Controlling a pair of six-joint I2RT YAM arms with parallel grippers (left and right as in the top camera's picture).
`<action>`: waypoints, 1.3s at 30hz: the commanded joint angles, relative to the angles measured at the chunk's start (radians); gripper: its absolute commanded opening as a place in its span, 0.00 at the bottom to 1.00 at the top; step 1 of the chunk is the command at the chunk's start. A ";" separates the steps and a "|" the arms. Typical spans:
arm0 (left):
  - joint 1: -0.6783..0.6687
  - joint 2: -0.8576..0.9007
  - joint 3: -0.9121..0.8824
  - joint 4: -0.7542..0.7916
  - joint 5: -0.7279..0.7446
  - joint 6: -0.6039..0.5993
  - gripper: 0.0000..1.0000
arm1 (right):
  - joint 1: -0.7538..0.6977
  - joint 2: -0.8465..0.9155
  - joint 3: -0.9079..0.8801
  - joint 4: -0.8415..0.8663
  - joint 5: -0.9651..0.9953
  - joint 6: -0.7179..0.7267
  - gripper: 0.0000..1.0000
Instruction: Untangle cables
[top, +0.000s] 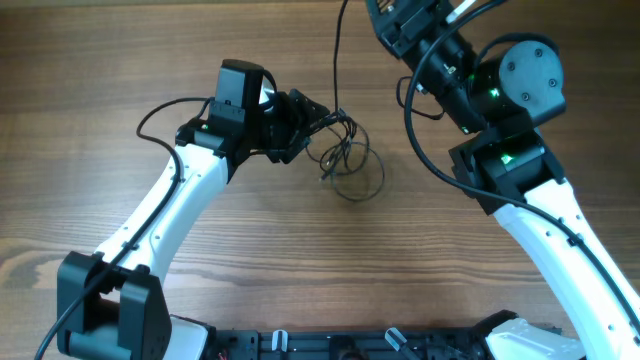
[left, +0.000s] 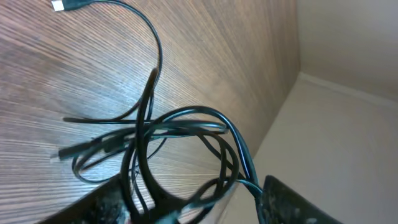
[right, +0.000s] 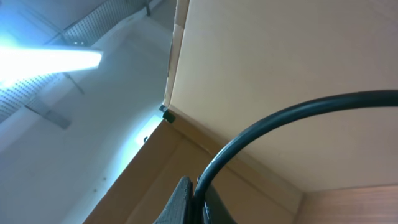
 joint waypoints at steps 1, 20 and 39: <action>-0.005 0.006 -0.001 0.005 -0.007 -0.001 0.51 | 0.006 -0.006 0.020 0.012 -0.024 0.006 0.05; 0.280 0.007 -0.001 -0.187 -0.677 0.174 0.04 | 0.005 -0.130 0.021 0.109 0.238 -0.248 0.05; 0.148 -0.111 0.002 0.019 0.284 0.366 1.00 | 0.005 -0.142 0.021 0.002 0.332 -0.209 0.05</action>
